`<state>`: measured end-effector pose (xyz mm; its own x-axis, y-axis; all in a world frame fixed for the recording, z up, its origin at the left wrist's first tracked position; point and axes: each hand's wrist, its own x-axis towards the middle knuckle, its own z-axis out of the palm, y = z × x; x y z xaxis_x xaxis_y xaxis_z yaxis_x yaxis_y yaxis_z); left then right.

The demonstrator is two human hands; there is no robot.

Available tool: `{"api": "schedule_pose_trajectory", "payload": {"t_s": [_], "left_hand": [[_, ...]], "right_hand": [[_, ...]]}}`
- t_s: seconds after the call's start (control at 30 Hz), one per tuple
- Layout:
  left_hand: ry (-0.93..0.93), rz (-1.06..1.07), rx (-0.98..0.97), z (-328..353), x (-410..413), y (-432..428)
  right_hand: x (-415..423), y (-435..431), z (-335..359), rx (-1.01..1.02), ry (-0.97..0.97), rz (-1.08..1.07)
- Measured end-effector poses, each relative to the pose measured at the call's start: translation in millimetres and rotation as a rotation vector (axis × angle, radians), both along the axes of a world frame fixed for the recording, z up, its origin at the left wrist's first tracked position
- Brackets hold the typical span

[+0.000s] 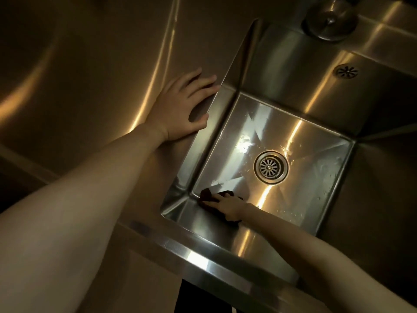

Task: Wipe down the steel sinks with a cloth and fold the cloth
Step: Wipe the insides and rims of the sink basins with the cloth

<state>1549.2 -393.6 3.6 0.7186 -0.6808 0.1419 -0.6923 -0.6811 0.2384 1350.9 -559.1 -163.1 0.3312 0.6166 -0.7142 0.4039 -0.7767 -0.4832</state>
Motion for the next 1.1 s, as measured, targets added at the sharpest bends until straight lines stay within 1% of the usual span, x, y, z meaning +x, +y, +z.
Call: {"api": "schedule_pose_trajectory", "payload": {"t_s": [0.07,0.23,0.3,0.33,0.47,0.53,0.6,0.67,0.73,0.8,0.87,0.9,0.93,0.97,1.0,1.03,1.07,1.1], "left_hand": [[0.012,-0.004,0.007,2,-1,-1],[0.03,-0.001,0.032,3,-2,0],[0.052,-0.014,0.039,5,-2,-1],[0.052,-0.015,0.038,4,-1,-1],[0.005,-0.012,0.023,-2,0,3],[0.021,-0.022,0.022,-3,0,3],[0.021,-0.028,0.023,-1,0,2],[0.017,-0.035,0.017,1,-1,1],[-0.004,-0.035,-0.014,2,-6,1],[-0.08,-0.07,-0.048,3,-12,-3],[-0.167,-0.157,-0.066,0,-21,-22],[-0.156,-0.219,-0.084,-2,-30,-37],[-0.081,-0.282,-0.09,-8,-43,-54],[0.049,-0.34,-0.07,-20,-58,-72],[0.215,-0.404,0.015,-33,-74,-87],[0.361,-0.485,0.169,-48,-90,-100],[0.43,-0.597,0.335,-66,-103,-109],[0.446,-0.718,0.492,-86,-114,-116]], "right_hand": [[-7,-6,18,0.051,-0.02,0.001],[-40,-67,108,0.344,-0.154,0.002],[-52,-73,121,0.311,-0.185,0.001],[-52,-70,113,0.274,-0.159,-0.014],[-35,-50,32,0.093,-0.016,0.003],[-30,-45,15,0.015,0.035,-0.052],[-34,-43,14,-0.048,0.059,-0.108],[-38,-47,28,-0.028,0.057,-0.158],[-45,-53,56,-0.018,0.058,-0.255],[-58,-66,90,-0.021,-0.025,-0.366],[-80,-82,128,-0.011,-0.113,-0.498],[-94,-89,148,0.004,-0.124,-0.585],[-106,-95,170,0.014,-0.127,-0.685],[-119,-101,190,0.014,-0.131,-0.788],[-132,-108,207,-0.007,-0.144,-0.878],[-146,-114,219,-0.041,-0.168,-0.94],[-160,-121,227,-0.07,-0.218,-0.968],[-174,-127,231,-0.105,-0.263,-0.976]]}}
